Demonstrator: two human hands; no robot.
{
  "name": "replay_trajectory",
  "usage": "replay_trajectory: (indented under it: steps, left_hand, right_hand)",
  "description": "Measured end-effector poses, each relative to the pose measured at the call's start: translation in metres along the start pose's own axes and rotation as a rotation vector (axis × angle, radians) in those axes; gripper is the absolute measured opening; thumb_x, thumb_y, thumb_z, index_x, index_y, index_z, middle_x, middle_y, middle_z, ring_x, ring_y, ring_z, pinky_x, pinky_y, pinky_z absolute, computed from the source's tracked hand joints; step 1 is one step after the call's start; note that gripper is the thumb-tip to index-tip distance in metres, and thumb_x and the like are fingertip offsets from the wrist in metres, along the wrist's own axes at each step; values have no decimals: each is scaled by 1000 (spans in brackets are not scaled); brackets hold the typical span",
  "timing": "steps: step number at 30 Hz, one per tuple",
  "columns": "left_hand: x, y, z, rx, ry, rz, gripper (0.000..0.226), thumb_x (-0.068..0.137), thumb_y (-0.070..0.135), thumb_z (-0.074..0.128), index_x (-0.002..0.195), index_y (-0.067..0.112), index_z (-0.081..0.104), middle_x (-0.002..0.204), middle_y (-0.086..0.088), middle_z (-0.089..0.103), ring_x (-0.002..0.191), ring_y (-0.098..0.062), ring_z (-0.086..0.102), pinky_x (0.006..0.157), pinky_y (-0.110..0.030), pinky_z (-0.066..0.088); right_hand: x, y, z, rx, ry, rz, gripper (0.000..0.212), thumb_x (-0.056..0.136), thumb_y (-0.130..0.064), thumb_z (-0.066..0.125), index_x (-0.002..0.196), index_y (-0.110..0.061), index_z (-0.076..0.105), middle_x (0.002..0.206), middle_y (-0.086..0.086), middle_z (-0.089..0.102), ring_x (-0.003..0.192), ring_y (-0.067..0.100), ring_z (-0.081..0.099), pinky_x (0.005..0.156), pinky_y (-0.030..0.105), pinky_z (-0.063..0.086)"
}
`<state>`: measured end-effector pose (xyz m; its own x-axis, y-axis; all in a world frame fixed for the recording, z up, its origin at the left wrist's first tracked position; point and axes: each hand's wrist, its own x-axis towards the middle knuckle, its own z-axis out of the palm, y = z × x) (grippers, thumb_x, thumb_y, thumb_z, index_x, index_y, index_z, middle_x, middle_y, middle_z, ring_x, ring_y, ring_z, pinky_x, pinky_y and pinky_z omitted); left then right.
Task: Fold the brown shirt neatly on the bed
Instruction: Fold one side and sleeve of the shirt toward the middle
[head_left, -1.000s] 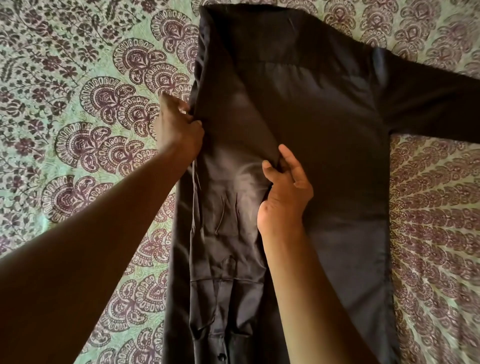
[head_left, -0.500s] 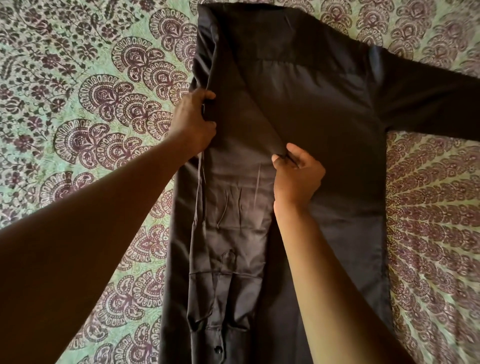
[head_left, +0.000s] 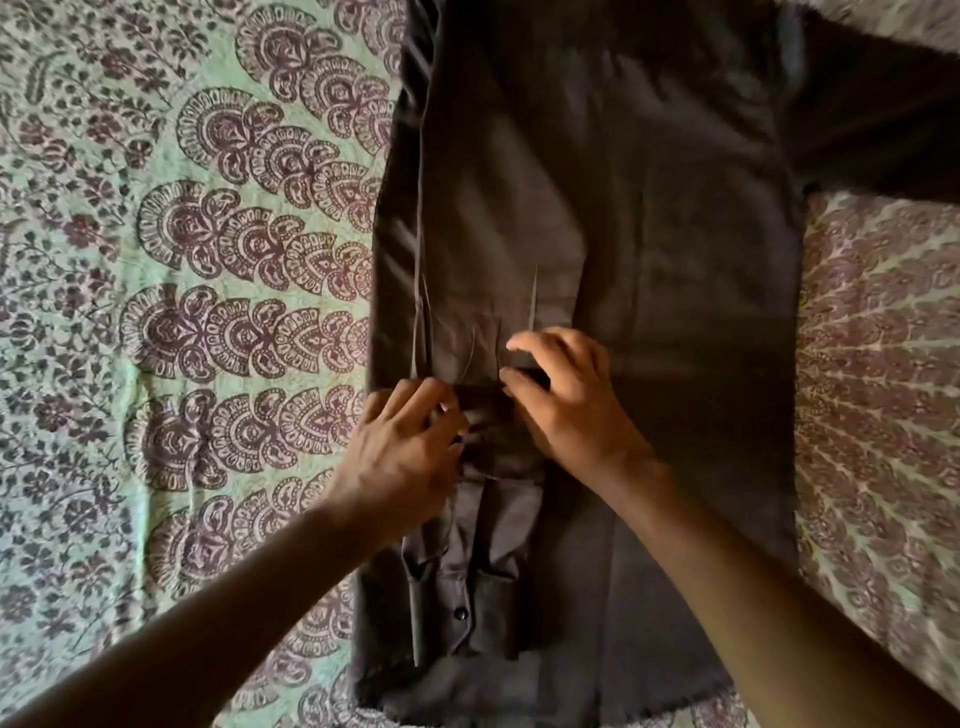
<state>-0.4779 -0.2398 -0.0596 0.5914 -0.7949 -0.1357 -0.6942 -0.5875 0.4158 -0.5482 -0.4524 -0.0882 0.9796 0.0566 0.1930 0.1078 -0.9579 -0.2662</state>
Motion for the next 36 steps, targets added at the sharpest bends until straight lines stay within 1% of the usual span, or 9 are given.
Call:
replay_trajectory:
  steps: [3,6,8,11,14,19,23,31,36]
  left_hand:
    - [-35,1,6,59,-109,37,58,79,42,71,132,16,65,149,-8,52,139,-32,49,106,-55,43]
    - [-58,2,3,122,-266,11,93,75,59,67,157,23,41,172,2,19,159,-24,16,119,-61,26]
    - [-64,4,1,137,-268,-5,97,74,62,68,158,24,38,173,1,13,159,-26,14,119,-59,25]
    - [-70,12,2,102,-140,-32,87,73,57,72,148,17,51,159,-11,39,141,-36,41,109,-52,33]
    - [-83,20,10,134,-138,-78,97,73,68,67,151,15,47,155,-11,41,136,-33,44,108,-52,32]
    - [-99,16,21,111,-169,-96,106,74,77,61,160,20,32,165,-2,32,150,-25,35,116,-54,30]
    - [-102,12,27,109,-171,-65,112,74,82,56,161,16,30,163,-3,34,150,-26,36,113,-62,34]
    - [-111,8,20,71,-342,-89,151,54,92,65,163,23,-13,171,9,-18,158,-12,-14,122,-70,1]
    - [-110,22,18,129,-355,-107,154,57,86,72,162,17,-18,168,3,-29,157,-19,-22,119,-68,-8]
  right_hand:
    - [-28,-16,-5,46,-107,-102,18,100,-13,66,112,-2,72,131,17,63,120,35,59,95,48,47]
    - [-55,-32,-7,38,-199,-114,33,100,-24,66,123,0,69,138,19,61,125,35,58,98,48,46]
    - [-61,-36,-12,35,-215,-100,37,98,-28,69,123,0,69,140,18,60,128,36,57,98,50,47]
    - [-46,-41,-19,35,-118,-55,42,100,-31,66,128,0,67,143,17,59,133,35,55,101,48,46]
    - [-17,-42,-9,30,-166,-138,53,104,-37,56,144,-3,56,156,16,48,145,33,45,111,46,40]
    - [36,-7,9,-146,-400,-140,72,99,-70,29,162,-34,29,172,2,18,158,27,20,119,57,28]
    - [69,6,5,-215,-442,-10,69,95,-76,22,159,-52,16,174,-5,5,160,31,10,120,64,22]
    - [-18,-55,-3,-195,-436,154,69,100,-65,37,162,-42,18,174,6,3,159,36,8,119,63,26]
    - [-100,-80,-19,-147,-489,154,74,100,-65,40,164,-41,10,174,4,-6,160,34,2,122,61,24]
